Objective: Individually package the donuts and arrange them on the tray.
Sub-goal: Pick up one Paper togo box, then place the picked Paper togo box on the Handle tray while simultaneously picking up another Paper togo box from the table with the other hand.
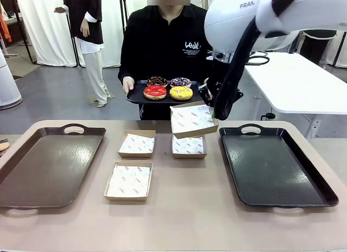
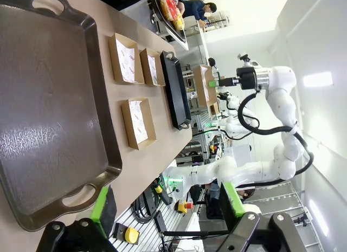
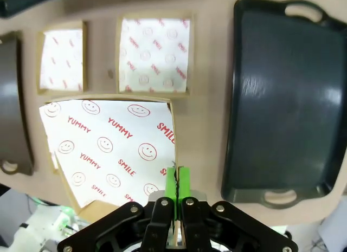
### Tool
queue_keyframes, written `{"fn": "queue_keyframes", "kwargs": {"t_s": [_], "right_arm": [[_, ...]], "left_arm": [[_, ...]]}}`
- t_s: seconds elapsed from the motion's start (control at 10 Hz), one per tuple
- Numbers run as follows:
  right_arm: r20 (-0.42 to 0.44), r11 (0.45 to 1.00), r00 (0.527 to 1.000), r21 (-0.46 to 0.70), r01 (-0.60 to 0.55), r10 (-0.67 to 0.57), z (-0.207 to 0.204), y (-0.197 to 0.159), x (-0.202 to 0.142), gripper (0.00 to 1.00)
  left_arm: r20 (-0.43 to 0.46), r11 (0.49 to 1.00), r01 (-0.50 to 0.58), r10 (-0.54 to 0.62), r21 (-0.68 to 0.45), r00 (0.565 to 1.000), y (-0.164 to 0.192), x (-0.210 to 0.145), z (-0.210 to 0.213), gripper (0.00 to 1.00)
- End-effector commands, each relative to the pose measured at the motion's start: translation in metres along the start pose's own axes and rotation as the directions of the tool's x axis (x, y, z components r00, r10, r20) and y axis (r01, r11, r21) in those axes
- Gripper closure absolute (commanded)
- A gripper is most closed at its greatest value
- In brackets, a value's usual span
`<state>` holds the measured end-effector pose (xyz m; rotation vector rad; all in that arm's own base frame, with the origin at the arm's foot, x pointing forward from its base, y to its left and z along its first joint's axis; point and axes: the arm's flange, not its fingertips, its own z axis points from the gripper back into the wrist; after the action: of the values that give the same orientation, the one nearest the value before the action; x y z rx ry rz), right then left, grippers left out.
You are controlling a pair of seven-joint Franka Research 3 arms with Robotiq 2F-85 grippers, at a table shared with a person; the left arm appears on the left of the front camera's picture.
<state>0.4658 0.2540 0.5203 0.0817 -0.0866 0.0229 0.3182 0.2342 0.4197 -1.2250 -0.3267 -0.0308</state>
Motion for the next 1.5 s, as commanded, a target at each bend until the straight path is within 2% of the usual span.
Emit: {"fn": "queue_keyframes", "kwargs": {"t_s": [0.0, 1.4], "right_arm": [[0.015, 0.999, 0.999, -0.008, -0.032, 0.032, 0.0002, 0.0016, 0.0203, 1.00], [0.001, 1.000, 1.000, 0.001, -0.006, 0.006, -0.0027, -0.0001, 0.0138, 1.00]], "left_arm": [[0.011, 1.000, 0.006, -0.006, -0.009, 1.000, -0.0013, -0.0001, 0.0018, 0.00], [0.011, 1.000, 0.006, -0.006, -0.009, 1.000, -0.0013, -0.0001, 0.0018, 0.00]]}}
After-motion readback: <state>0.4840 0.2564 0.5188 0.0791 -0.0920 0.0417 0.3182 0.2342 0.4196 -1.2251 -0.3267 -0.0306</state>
